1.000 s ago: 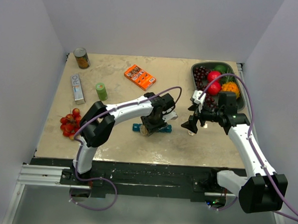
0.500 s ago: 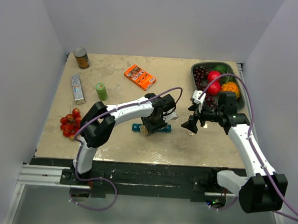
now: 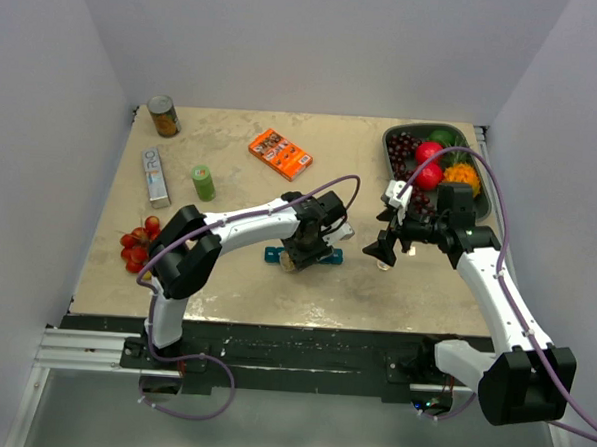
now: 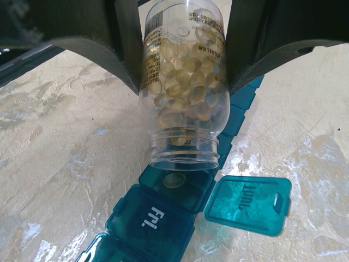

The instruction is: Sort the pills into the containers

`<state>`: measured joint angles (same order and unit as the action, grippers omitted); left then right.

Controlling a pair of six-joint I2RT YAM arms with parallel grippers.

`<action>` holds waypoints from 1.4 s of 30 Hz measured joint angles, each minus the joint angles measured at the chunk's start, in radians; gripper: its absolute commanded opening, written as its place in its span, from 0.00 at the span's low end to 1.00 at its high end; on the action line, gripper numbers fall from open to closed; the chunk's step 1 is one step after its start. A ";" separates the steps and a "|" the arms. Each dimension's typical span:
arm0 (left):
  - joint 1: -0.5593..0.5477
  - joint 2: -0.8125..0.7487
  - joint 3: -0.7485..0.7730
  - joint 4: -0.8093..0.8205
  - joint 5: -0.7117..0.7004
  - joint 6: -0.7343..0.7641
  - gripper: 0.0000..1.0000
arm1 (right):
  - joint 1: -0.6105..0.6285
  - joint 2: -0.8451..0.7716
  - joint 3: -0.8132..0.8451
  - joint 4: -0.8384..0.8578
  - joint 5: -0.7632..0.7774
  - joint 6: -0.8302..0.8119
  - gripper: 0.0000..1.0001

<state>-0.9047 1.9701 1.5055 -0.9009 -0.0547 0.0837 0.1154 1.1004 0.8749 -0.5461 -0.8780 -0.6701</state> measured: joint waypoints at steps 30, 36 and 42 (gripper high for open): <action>0.148 -1.380 -1.083 1.385 0.297 -0.201 0.00 | 0.000 0.008 0.000 0.000 0.024 0.000 0.99; 0.150 -1.342 -1.160 1.559 0.359 -0.261 0.00 | 0.000 0.016 0.000 0.000 0.024 0.000 0.99; 0.158 -1.205 -1.123 1.466 0.369 -0.259 0.00 | 0.000 0.019 0.000 0.000 0.025 0.000 0.99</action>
<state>-0.7464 0.7654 0.3820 0.5648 0.3145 -0.1753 0.1154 1.1198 0.8749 -0.5461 -0.8532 -0.6704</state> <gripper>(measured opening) 0.571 0.988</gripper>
